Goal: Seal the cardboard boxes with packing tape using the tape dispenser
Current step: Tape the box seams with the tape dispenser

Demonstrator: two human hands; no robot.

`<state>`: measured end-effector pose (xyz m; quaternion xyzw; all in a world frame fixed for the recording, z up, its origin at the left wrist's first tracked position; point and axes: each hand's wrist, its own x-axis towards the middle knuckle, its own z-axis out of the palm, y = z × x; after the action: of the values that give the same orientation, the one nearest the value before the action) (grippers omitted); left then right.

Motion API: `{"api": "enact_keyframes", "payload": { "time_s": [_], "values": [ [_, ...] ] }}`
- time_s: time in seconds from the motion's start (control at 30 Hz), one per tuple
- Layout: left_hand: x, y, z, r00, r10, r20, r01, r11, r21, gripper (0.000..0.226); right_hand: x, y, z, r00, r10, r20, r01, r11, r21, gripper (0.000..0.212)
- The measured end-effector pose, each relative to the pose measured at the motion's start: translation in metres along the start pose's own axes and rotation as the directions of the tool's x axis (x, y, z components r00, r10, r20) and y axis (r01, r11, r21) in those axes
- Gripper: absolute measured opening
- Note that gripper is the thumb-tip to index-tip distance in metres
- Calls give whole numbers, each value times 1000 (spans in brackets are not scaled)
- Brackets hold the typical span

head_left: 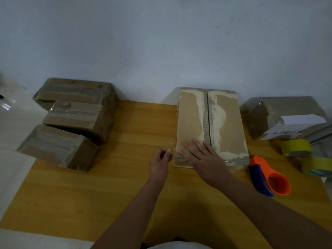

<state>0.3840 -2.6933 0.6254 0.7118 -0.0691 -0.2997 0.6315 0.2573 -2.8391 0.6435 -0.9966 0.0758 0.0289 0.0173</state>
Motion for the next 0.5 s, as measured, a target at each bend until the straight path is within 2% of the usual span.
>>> {"api": "enact_keyframes", "payload": {
  "time_s": [0.3, 0.37, 0.43, 0.5],
  "values": [
    [2, -16, 25, 991, 126, -55, -116, 979, 167, 14, 2, -1, 0, 1000, 11, -9, -11, 1000, 24, 57],
    [4, -17, 30, 996, 65, -66, -55, 988, 147, 13, 2, -2, 2, 1000, 22, -4, -22, 1000, 12, 56],
    [13, -12, 32, 996, -70, -63, 76, 992, 97, 18, 2, -2, 2, 1000, 26, 3, -26, 1000, 1, 56],
    [24, -7, 29, 992, -124, -38, 129, 978, 165, 25, 2, -3, 0, 1000, 17, 19, -17, 1000, 11, 55]
  ]
}}
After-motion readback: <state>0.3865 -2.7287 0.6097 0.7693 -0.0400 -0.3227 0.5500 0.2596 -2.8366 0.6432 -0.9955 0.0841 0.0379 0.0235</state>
